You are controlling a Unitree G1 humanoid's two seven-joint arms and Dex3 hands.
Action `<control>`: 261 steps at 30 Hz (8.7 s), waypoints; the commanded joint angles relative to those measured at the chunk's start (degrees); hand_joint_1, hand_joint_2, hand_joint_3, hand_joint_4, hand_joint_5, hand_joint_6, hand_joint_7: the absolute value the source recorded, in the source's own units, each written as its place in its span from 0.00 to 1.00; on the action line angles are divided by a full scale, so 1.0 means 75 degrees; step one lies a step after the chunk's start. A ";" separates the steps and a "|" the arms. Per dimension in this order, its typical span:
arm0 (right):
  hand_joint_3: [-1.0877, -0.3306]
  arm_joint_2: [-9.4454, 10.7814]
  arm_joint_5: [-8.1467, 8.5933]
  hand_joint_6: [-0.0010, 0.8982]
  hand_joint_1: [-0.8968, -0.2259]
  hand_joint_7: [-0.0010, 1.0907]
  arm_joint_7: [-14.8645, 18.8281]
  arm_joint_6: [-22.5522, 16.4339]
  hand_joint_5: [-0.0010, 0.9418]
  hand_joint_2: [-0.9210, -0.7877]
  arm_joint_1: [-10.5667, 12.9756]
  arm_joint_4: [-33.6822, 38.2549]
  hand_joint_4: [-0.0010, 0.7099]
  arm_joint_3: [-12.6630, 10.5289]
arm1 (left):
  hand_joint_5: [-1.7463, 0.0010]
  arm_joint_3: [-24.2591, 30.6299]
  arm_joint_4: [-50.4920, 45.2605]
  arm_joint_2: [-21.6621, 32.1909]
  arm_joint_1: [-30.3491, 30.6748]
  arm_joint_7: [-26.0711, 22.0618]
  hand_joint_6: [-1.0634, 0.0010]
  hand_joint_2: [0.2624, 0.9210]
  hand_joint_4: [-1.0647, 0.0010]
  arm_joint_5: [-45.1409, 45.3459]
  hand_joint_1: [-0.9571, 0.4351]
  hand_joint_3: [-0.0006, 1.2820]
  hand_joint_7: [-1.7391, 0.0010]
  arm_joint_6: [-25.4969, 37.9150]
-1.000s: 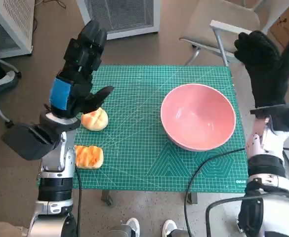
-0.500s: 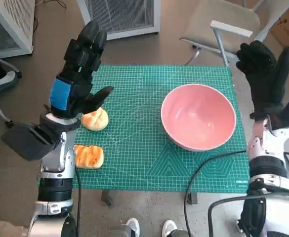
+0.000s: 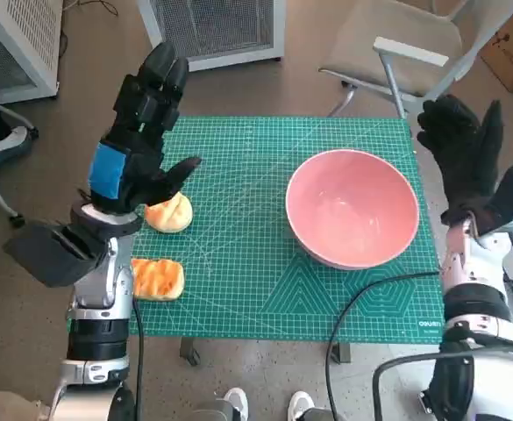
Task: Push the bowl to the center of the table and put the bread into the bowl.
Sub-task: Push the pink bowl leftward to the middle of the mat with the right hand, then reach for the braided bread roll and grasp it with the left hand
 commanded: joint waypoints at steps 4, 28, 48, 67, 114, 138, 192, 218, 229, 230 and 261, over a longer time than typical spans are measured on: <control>0.45 -0.0006 -0.0087 0.31 0.50 0.17 -0.0079 0.0170 0.02 0.00 0.0198 0.0101 0.36 -0.0092 | 1.00 0.0015 -0.0078 0.0016 0.0042 -0.0002 0.93 1.00 0.91 -0.0033 0.25 0.16 0.85 -0.0037; 0.54 0.0166 -0.0229 0.40 0.51 0.16 -0.0568 0.1284 0.01 0.00 0.0706 0.0313 0.42 -0.0250 | 1.00 0.0025 -0.0596 0.0015 0.0332 0.0032 0.94 1.00 0.91 -0.0130 0.27 0.16 0.84 0.0284; 0.54 0.0365 -0.0413 0.39 0.50 0.12 -0.0696 0.1416 0.01 0.00 0.0801 0.0301 0.39 -0.0233 | 1.00 0.0030 -0.0799 0.0034 0.0431 0.0111 0.96 1.00 0.92 -0.0087 0.27 0.16 0.83 0.0411; 0.52 0.0739 -0.0437 0.41 0.48 0.11 -0.0502 0.1266 0.01 0.00 0.0554 0.0235 0.40 -0.0086 | 1.00 0.0056 -0.0951 0.0078 0.0478 0.0098 0.97 1.00 0.92 -0.0114 0.27 0.16 0.81 0.0603; 0.39 0.1658 -0.0539 0.40 0.52 0.08 -0.0195 0.0848 0.00 0.00 -0.0188 0.0158 0.38 0.0221 | 1.00 0.0094 -0.1712 0.0103 0.0842 0.0420 1.00 1.00 0.93 -0.0052 0.30 0.17 0.78 0.0986; 0.40 0.2074 -0.0557 0.42 0.50 0.09 -0.0258 0.0895 0.01 0.00 -0.0389 0.0151 0.43 0.0266 | 1.00 0.0130 -0.2239 0.0155 0.1092 0.0600 1.00 1.00 0.94 -0.0030 0.30 0.18 0.79 0.1319; 0.39 0.1680 -0.0413 0.38 0.51 0.08 0.0810 0.0099 0.00 0.00 -0.0824 -0.0276 0.36 0.0330 | 1.00 0.0151 -0.2782 0.0117 0.1298 0.0875 1.00 1.00 0.94 -0.0028 0.33 0.19 0.76 0.1735; 0.51 0.1545 0.1754 0.35 0.36 0.10 0.3928 -0.1583 0.00 0.00 0.0405 -0.3848 0.35 0.0398 | 1.00 0.0104 -0.2370 0.0348 0.1156 0.0552 1.00 1.00 0.94 0.0180 0.33 0.18 0.76 0.1258; 0.52 0.1516 0.1792 0.33 0.36 0.10 0.3833 -0.1481 0.00 0.00 0.0579 -0.4154 0.36 0.0509 | 1.00 0.0147 -0.3631 0.1662 0.1639 0.0263 1.00 0.99 0.94 0.1346 0.33 0.17 0.78 0.2473; 0.51 0.1510 0.1791 0.33 0.37 0.10 0.3832 -0.1497 0.00 0.00 0.0592 -0.4158 0.35 0.0509 | 1.00 0.0187 -0.4157 0.2145 0.1830 0.0104 1.00 0.98 0.96 0.1769 0.34 0.15 0.80 0.3047; 0.49 0.1596 0.2013 0.33 0.38 0.14 0.3881 -0.1410 0.00 0.00 0.0517 -0.3995 0.35 0.0481 | 1.00 -0.0576 -0.6795 0.4713 0.2934 -0.1457 0.77 0.77 0.95 0.3947 0.54 0.00 0.95 0.8280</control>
